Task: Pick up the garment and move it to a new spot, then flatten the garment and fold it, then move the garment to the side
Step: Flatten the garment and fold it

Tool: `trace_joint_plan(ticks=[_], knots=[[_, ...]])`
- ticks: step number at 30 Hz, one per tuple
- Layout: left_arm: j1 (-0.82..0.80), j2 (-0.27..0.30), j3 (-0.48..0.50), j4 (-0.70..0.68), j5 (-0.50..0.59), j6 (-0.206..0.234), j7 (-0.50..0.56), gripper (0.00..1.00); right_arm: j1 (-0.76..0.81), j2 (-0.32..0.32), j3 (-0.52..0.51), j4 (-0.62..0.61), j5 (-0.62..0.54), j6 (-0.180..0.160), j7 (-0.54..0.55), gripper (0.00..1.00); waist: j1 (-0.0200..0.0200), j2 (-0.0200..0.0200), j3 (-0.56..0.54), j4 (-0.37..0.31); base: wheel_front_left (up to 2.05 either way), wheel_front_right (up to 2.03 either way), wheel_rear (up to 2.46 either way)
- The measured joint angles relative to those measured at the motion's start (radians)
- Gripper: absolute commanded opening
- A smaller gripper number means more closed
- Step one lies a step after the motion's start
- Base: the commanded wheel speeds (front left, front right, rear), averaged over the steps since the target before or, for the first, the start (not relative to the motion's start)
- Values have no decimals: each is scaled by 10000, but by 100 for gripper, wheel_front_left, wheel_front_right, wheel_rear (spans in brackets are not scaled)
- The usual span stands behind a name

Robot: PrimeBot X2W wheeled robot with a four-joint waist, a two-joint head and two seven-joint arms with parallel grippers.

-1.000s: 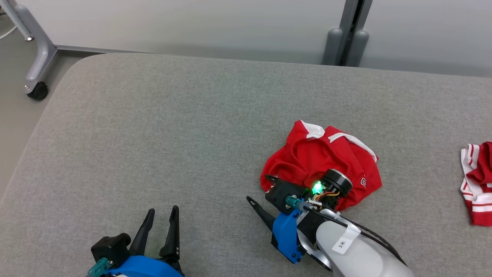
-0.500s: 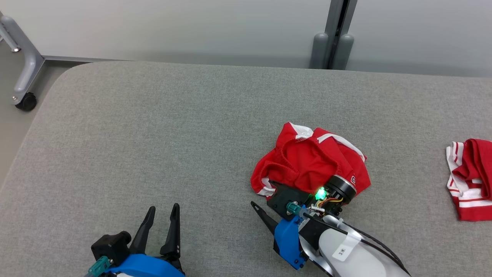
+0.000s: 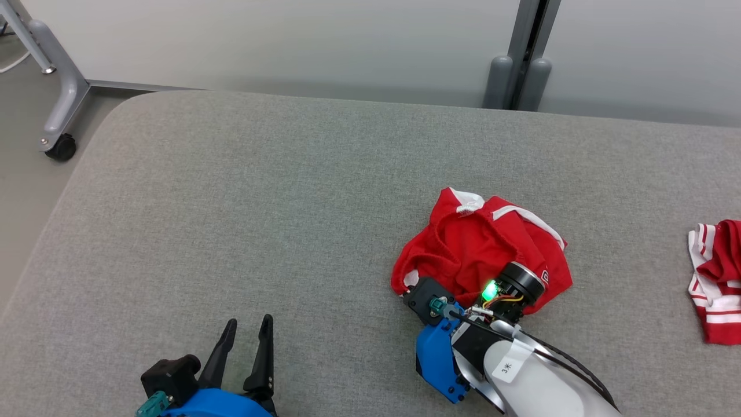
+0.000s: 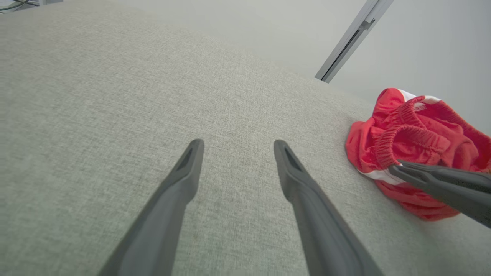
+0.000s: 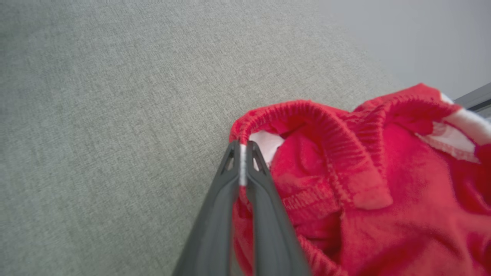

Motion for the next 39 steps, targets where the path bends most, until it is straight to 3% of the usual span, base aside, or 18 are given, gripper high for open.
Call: trace_joint_plan(ticks=[4,8,15,20,24,28,29,31,32,35,39], knots=[[71,-19,-2,65,0,0,0,100,32,-2,-117,-213,92,0,-245,0,0,0,-102,45,0,0,0],[95,-29,-21,73,10,0,0,100,-167,-10,-33,-865,903,-2,-1250,0,0,0,-233,65,0,0,0],[246,-27,-67,117,73,0,0,100,-2465,2,-54,-2558,2894,0,-3708,0,0,0,-579,23,0,0,0],[400,-19,-27,167,186,0,0,100,-3432,8,-922,-2980,3565,0,-4144,0,-1,0,-825,-99,0,0,0],[536,-33,146,190,226,0,0,100,-2813,6,-1296,-2784,3567,0,-4172,0,-1,0,-888,-268,0,0,0],[558,-50,255,184,265,0,0,100,-751,-33,-1847,-1749,3158,0,-4107,0,0,0,-780,-394,0,0,0],[559,-59,291,180,280,0,0,100,-222,-59,-2146,-1415,3091,0,-4107,9,-1,0,-747,-416,0,0,0],[557,-46,364,184,282,0,0,100,721,-169,-2694,-754,2792,0,-4111,45,-1,0,-683,-451,0,0,0],[556,-36,424,188,293,0,0,100,1157,-167,-3191,-372,2777,0,-4113,100,0,0,-647,-483,0,0,0],[528,38,629,196,407,0,2,100,1941,-165,-4366,531,2290,-2,-4140,100,-1,0,-584,-583,0,0,0],[480,142,1137,123,736,0,0,100,2140,-100,-5682,823,1475,-2,-4186,100,-1,0,-571,-711,0,0,0]])
